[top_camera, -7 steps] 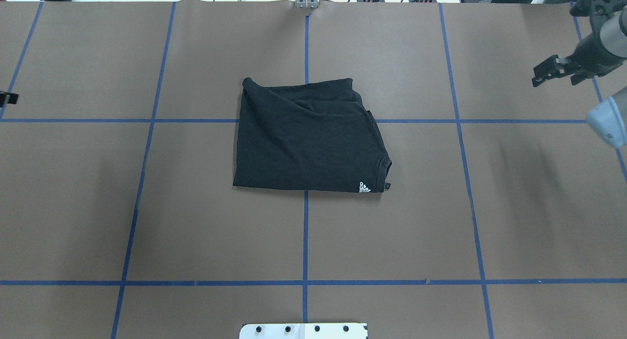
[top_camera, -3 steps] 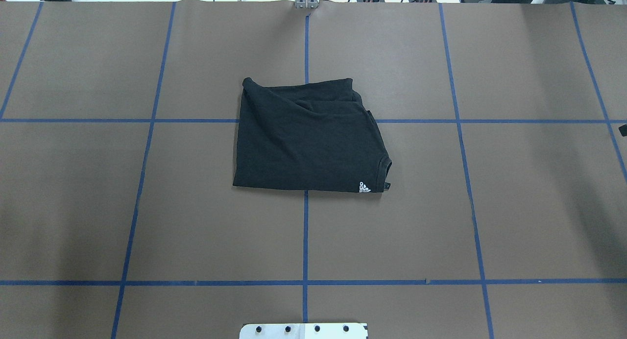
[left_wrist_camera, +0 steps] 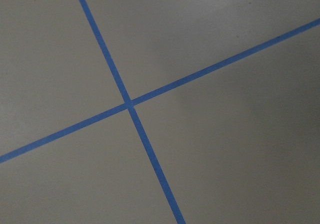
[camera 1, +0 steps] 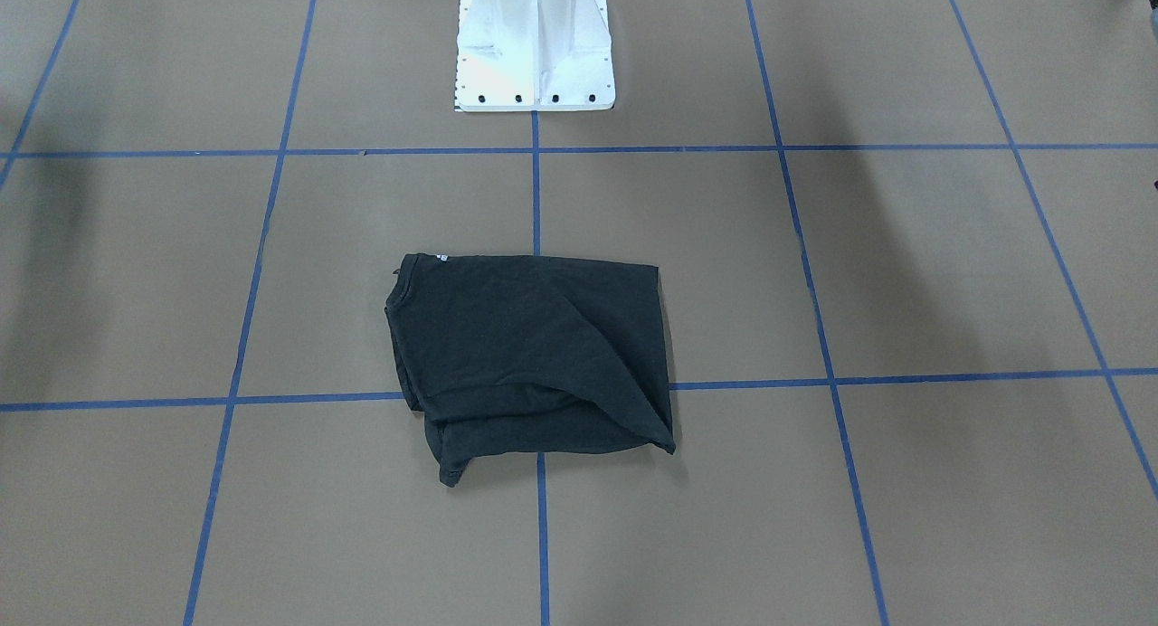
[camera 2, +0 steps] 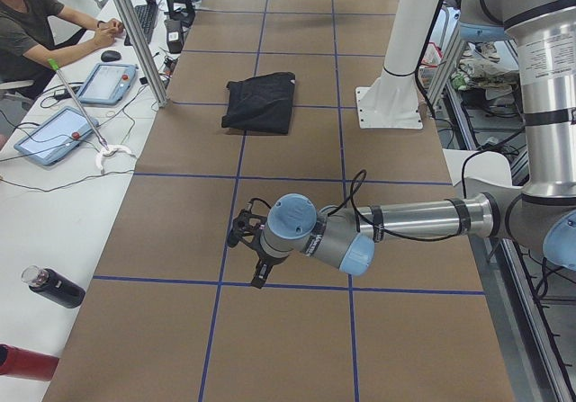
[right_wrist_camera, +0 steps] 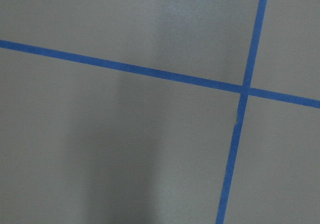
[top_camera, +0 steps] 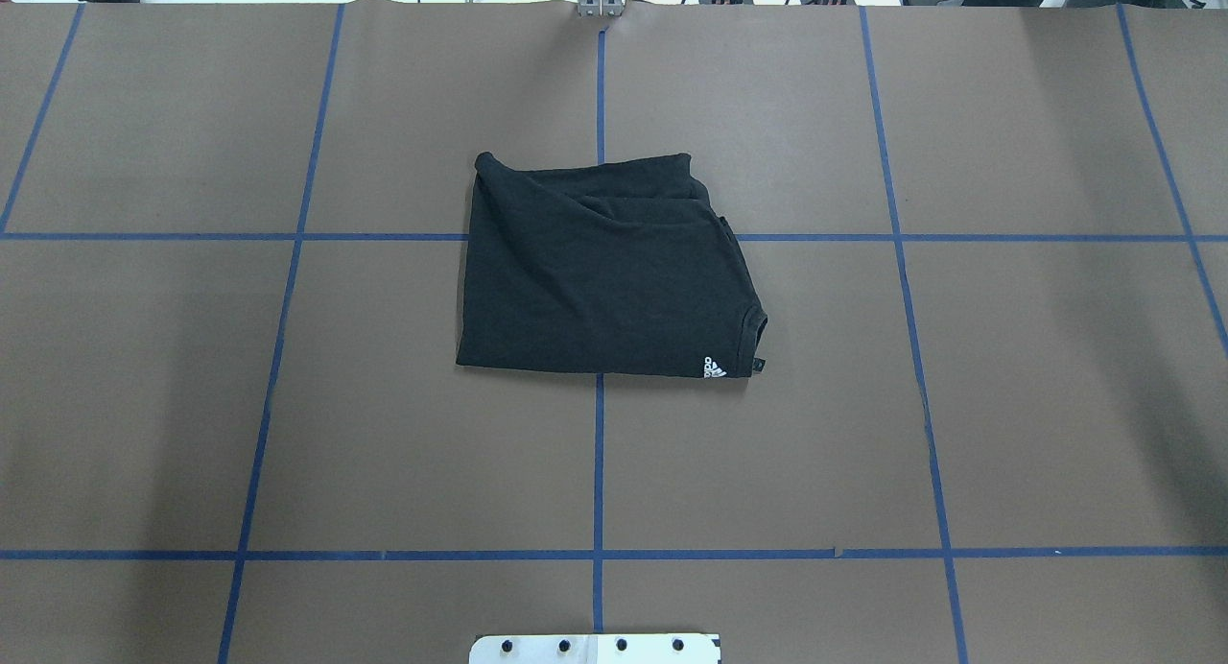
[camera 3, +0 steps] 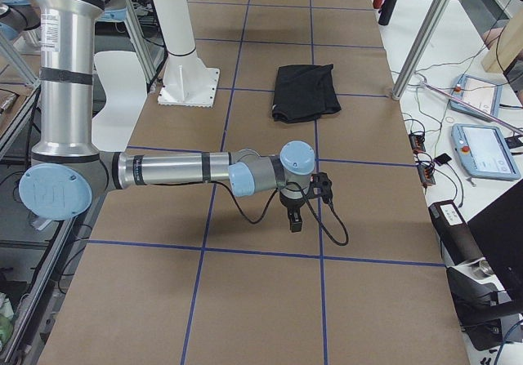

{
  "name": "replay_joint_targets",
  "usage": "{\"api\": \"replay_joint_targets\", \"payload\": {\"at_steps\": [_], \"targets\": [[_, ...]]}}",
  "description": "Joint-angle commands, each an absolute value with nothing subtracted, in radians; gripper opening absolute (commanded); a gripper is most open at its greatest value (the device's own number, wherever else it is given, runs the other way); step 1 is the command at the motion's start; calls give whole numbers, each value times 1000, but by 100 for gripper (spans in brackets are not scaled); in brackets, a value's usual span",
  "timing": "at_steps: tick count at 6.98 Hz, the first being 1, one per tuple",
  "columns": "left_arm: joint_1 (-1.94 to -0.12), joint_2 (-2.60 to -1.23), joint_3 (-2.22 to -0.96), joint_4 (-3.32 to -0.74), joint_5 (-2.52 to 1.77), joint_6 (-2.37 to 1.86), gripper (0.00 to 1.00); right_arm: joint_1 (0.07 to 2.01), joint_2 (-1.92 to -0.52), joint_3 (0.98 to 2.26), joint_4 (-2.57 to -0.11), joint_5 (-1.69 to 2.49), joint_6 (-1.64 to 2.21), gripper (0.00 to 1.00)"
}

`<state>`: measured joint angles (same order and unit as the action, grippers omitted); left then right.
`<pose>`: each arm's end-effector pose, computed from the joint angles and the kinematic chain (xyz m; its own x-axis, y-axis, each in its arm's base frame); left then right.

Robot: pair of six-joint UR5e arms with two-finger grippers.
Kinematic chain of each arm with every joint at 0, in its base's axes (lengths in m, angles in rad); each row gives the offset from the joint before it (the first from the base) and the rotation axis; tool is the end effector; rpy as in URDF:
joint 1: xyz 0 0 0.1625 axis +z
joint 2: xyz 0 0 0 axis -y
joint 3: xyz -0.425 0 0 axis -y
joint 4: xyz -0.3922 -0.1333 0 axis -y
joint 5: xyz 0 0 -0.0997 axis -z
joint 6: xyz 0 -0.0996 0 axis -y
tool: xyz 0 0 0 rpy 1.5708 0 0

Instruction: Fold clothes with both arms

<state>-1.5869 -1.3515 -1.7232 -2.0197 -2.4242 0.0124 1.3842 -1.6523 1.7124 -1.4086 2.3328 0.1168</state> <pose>-0.0649 -0.4148 0.6271 0.6620 0.2818 -0.6945 0.0067 0.9244 0.3814 -0.0238 -0.4738 0.6108 0.6991 -0.1701 0.6945 0.1002 0.9850 0.1405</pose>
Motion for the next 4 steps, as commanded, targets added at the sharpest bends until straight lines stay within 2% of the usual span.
{"api": "replay_joint_targets", "payload": {"at_steps": [1,4], "targets": [[-1597,-1327,-1779,-1977,-2390,17,100,1399,-1652,1764,-1521,2330,115,100],[-1606,-1299,-1819,-2017,-2365,-8,100,1414,-1648,1784,-1526,2342,129,100]]}}
